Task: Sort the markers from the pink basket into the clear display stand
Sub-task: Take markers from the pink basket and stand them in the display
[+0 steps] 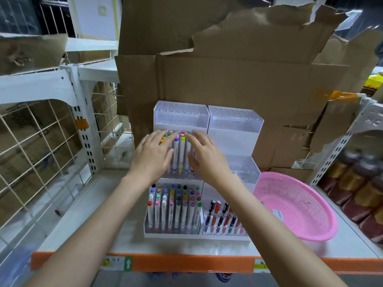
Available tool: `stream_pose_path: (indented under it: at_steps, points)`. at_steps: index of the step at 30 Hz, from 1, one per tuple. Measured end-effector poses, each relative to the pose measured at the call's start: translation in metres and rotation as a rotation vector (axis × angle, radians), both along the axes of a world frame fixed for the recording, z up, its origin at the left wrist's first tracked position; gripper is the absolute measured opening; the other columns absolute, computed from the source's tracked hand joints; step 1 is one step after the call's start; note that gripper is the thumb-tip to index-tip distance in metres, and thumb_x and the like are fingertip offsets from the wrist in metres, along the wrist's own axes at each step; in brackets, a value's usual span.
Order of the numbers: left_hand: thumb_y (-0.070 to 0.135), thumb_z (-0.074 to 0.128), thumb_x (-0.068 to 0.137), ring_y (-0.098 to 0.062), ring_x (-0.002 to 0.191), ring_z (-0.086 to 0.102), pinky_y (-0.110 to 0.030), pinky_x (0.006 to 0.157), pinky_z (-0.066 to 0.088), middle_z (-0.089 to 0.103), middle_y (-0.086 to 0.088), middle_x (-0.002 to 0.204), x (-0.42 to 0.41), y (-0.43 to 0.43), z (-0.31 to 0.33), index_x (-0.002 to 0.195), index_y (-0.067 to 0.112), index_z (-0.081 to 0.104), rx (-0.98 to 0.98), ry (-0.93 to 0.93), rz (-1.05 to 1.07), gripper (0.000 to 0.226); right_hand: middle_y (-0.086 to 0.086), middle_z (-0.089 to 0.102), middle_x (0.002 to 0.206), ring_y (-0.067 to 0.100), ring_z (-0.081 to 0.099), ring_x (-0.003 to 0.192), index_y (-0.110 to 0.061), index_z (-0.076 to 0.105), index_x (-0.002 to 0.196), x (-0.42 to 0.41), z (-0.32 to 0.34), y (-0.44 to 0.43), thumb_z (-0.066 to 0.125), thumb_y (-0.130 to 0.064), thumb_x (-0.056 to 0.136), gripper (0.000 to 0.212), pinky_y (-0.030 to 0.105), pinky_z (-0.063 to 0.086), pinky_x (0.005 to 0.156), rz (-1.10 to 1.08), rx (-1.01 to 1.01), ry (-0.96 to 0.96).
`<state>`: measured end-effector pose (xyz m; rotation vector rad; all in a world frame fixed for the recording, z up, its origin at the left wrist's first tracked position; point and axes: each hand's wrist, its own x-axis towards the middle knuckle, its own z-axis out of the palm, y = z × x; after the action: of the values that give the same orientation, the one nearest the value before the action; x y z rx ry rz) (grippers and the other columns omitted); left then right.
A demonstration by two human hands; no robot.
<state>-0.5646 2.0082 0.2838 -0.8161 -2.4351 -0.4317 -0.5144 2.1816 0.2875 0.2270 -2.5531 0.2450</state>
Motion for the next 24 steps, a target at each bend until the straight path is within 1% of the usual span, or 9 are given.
stream_pose_path:
  at_steps: [3, 7, 9, 11, 13, 14, 18, 21, 24]
  points:
    - [0.027, 0.049, 0.096, -0.024, 0.131, 0.04, -0.045, 0.11, 0.033, 0.047, -0.007, 0.14, 0.0, 0.003, 0.002, 0.14, 0.02, 0.043, -0.004, 0.007, 0.015, 0.046, 0.008, 0.039, 0.148, 0.027, 0.037, 0.135, -0.018, 0.039, 0.145, -0.001, 0.0, 0.0, 0.055, -0.019, 0.094, 0.053, 0.042, 0.051, 0.084, 0.006, -0.007, 0.014]
    - [0.034, 0.044, 0.097, -0.024, 0.137, 0.033, -0.048, 0.113, 0.022, 0.039, -0.006, 0.147, 0.005, 0.011, 0.004, 0.146, 0.028, 0.035, -0.032, 0.046, 0.062, 0.049, 0.009, 0.041, 0.145, 0.026, 0.039, 0.133, -0.014, 0.036, 0.146, -0.001, 0.003, -0.002, 0.057, -0.018, 0.093, 0.058, 0.038, 0.047, 0.092, 0.029, -0.024, 0.038]
    - [0.035, 0.04, 0.099, -0.023, 0.14, 0.028, -0.048, 0.114, 0.018, 0.034, -0.005, 0.15, 0.007, 0.017, 0.005, 0.147, 0.028, 0.032, -0.064, 0.049, 0.067, 0.05, 0.011, 0.044, 0.143, 0.029, 0.04, 0.132, -0.01, 0.039, 0.143, -0.002, 0.003, -0.005, 0.059, -0.017, 0.09, 0.057, 0.04, 0.043, 0.098, 0.031, -0.01, 0.051]
    - [0.033, 0.042, 0.098, -0.025, 0.138, 0.032, -0.046, 0.112, 0.023, 0.038, -0.007, 0.148, 0.007, 0.019, 0.005, 0.145, 0.022, 0.037, -0.052, 0.042, 0.046, 0.048, 0.013, 0.047, 0.14, 0.032, 0.041, 0.13, -0.008, 0.042, 0.141, -0.004, 0.001, -0.007, 0.061, -0.017, 0.089, 0.056, 0.042, 0.042, 0.101, 0.027, 0.005, 0.055]
    - [0.029, 0.046, 0.096, -0.029, 0.132, 0.039, -0.045, 0.109, 0.031, 0.044, -0.01, 0.144, 0.006, 0.018, 0.004, 0.142, 0.018, 0.042, -0.043, 0.055, 0.027, 0.047, 0.014, 0.049, 0.138, 0.033, 0.042, 0.129, -0.006, 0.044, 0.139, -0.004, -0.001, -0.008, 0.062, -0.014, 0.086, 0.056, 0.042, 0.042, 0.1, 0.026, 0.0, 0.057]
    - [0.029, 0.046, 0.096, -0.029, 0.131, 0.04, -0.045, 0.108, 0.032, 0.045, -0.011, 0.143, 0.005, 0.018, 0.004, 0.142, 0.017, 0.043, -0.052, 0.053, 0.024, 0.047, 0.014, 0.05, 0.136, 0.033, 0.043, 0.128, -0.006, 0.045, 0.138, -0.004, -0.002, -0.008, 0.063, -0.012, 0.085, 0.057, 0.041, 0.044, 0.098, 0.026, -0.004, 0.062]
    - [0.03, 0.043, 0.098, -0.027, 0.134, 0.038, -0.042, 0.11, 0.029, 0.043, -0.01, 0.145, 0.005, 0.017, 0.006, 0.144, 0.019, 0.039, -0.055, 0.031, 0.013, 0.048, 0.013, 0.051, 0.133, 0.032, 0.044, 0.125, -0.005, 0.046, 0.137, -0.004, -0.002, -0.007, 0.063, -0.01, 0.083, 0.056, 0.04, 0.048, 0.091, 0.021, -0.002, 0.063]
    - [0.033, 0.039, 0.099, -0.026, 0.136, 0.034, -0.041, 0.113, 0.027, 0.04, -0.008, 0.147, 0.005, 0.017, 0.006, 0.147, 0.02, 0.033, -0.089, 0.025, 0.022, 0.05, 0.013, 0.048, 0.137, 0.031, 0.04, 0.13, -0.005, 0.043, 0.139, -0.004, -0.001, -0.008, 0.062, -0.012, 0.084, 0.058, 0.038, 0.046, 0.095, 0.013, 0.02, 0.035]
    - [0.034, 0.042, 0.097, -0.025, 0.138, 0.029, -0.041, 0.114, 0.024, 0.035, -0.007, 0.149, 0.005, 0.017, 0.006, 0.149, 0.021, 0.026, -0.143, 0.009, 0.038, 0.056, 0.011, 0.045, 0.14, 0.029, 0.036, 0.132, -0.006, 0.041, 0.14, -0.003, 0.002, -0.008, 0.06, -0.014, 0.086, 0.058, 0.036, 0.041, 0.1, -0.002, 0.023, 0.009]
